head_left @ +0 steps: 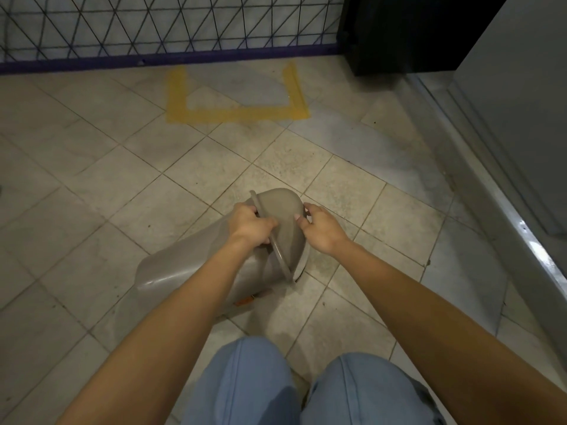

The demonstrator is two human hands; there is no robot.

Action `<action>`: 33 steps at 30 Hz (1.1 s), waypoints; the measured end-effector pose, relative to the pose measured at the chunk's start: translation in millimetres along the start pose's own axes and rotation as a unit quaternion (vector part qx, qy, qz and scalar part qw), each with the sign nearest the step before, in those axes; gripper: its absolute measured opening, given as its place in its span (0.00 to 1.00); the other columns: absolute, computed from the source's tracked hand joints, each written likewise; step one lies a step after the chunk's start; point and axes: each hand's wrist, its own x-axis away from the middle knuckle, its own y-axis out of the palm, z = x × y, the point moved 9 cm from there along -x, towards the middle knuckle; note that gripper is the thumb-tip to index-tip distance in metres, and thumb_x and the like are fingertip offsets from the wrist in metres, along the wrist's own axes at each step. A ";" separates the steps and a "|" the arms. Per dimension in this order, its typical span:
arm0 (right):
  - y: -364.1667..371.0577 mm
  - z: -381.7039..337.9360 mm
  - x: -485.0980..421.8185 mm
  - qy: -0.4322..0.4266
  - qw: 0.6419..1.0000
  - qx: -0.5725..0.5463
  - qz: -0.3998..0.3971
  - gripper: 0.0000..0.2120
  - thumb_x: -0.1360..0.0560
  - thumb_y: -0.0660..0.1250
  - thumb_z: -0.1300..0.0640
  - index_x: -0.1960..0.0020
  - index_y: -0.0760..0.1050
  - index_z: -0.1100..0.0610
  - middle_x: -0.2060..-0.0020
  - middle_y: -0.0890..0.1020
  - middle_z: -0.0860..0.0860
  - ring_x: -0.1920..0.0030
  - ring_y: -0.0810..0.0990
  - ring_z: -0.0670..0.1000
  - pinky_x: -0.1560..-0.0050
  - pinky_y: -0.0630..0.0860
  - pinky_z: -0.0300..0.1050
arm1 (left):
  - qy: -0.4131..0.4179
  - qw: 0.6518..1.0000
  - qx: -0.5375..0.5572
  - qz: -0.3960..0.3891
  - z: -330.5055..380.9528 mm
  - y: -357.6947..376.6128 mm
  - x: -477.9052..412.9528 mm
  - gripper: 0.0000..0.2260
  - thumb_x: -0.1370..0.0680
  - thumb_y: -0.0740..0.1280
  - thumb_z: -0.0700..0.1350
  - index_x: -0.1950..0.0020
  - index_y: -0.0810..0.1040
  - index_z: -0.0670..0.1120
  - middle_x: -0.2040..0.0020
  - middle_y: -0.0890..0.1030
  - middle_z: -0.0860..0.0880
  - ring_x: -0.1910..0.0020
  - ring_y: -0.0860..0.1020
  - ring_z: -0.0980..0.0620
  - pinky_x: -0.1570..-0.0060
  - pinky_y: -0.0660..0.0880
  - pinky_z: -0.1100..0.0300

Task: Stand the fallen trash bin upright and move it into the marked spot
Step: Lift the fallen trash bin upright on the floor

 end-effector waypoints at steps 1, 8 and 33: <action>-3.6 -3.0 0.8 -0.004 1.000 -0.012 0.011 0.26 0.20 0.55 0.47 0.27 0.59 0.59 0.29 0.66 0.57 0.30 0.66 0.56 0.32 0.62 0.48 | -0.002 1.000 0.016 0.003 1.4 -4.2 -0.7 0.07 0.31 0.70 0.39 0.54 0.78 0.44 0.62 0.81 0.47 0.68 0.80 0.51 0.73 0.78 0.63; -25.6 -10.4 3.7 0.028 0.994 -0.097 0.042 0.28 0.21 0.48 0.41 0.27 0.61 0.57 0.28 0.66 0.57 0.29 0.64 0.57 0.28 0.59 0.52 | 0.013 0.995 0.100 0.012 22.7 -36.4 4.5 0.07 0.33 0.70 0.38 0.62 0.73 0.46 0.70 0.75 0.48 0.75 0.73 0.54 0.76 0.73 0.64; -21.3 33.5 29.4 0.181 0.935 -0.302 -0.048 0.46 0.36 0.63 0.27 0.28 0.60 0.55 0.33 0.71 0.52 0.37 0.70 0.55 0.47 0.70 0.52 | 0.040 0.973 0.218 -0.066 25.7 -77.2 18.5 0.07 0.29 0.63 0.33 0.62 0.73 0.44 0.69 0.72 0.48 0.76 0.71 0.56 0.77 0.68 0.64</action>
